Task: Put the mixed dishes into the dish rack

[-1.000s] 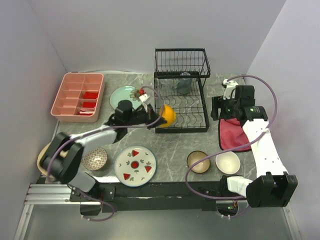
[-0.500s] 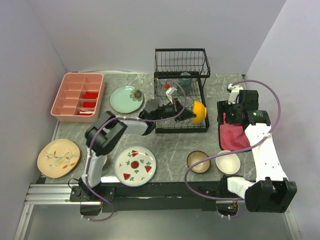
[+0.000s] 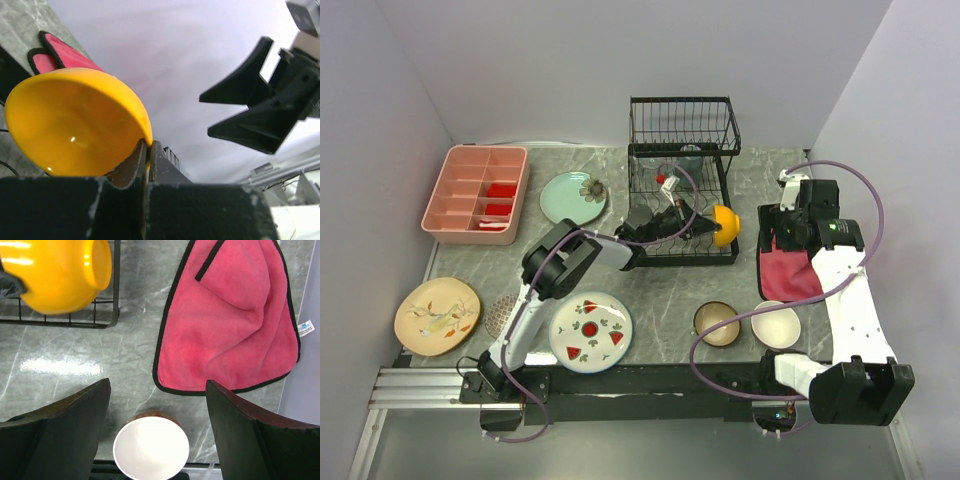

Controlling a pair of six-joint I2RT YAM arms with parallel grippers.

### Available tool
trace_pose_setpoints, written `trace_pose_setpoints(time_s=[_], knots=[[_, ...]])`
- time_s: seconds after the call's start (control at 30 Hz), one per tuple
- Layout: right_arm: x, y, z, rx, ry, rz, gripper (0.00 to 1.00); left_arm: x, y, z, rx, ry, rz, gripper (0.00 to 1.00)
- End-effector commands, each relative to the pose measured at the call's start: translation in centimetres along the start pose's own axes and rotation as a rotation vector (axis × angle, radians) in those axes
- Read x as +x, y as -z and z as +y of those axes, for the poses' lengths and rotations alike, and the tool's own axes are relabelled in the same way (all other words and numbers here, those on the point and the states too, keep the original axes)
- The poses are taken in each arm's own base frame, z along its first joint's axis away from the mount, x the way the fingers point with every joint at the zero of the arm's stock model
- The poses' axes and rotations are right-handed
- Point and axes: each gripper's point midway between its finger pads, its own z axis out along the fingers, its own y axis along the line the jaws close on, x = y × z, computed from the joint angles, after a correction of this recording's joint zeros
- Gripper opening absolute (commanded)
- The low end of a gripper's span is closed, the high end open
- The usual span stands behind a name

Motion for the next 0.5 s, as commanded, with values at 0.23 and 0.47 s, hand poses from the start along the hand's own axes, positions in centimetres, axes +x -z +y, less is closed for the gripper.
trace_pose_setpoints(time_s=[0.23, 0.47], knots=[[-0.4, 0.7, -0.7, 0.023, -0.005, -0.02, 0.84, -1.0, -1.1, 1.2, 0.009, 0.107, -0.062, 0.01], [-0.8, 0.5, -0.5, 0.014, -0.012, -0.027, 0.84, 0.6, 0.6, 2.4, 0.011, 0.138, 0.006, 0.01]])
